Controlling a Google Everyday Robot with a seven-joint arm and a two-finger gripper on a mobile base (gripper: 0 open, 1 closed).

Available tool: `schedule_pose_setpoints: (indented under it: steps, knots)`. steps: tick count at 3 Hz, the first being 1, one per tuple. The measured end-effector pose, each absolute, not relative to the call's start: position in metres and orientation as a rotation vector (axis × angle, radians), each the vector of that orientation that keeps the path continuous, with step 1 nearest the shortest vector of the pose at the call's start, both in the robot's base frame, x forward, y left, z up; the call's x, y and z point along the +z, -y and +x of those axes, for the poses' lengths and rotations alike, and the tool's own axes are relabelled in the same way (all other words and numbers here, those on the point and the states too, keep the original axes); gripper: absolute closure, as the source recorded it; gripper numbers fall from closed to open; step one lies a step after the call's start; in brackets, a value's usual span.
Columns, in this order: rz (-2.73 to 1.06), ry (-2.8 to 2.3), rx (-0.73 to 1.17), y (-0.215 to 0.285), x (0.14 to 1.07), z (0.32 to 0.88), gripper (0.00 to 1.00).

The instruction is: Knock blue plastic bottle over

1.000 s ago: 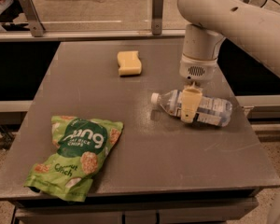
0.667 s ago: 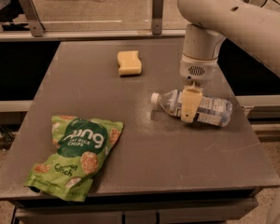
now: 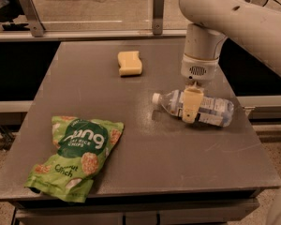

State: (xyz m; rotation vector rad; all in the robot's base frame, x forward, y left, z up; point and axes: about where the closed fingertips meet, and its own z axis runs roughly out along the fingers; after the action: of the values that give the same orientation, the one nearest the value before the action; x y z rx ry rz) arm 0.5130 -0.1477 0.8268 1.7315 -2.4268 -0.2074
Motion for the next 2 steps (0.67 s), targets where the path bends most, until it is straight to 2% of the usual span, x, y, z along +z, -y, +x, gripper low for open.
schedule_pose_setpoints:
  steps: [2]
  knots:
    - [1.728, 2.428, -0.206, 0.1486, 0.8274, 0.5131, 0.52]
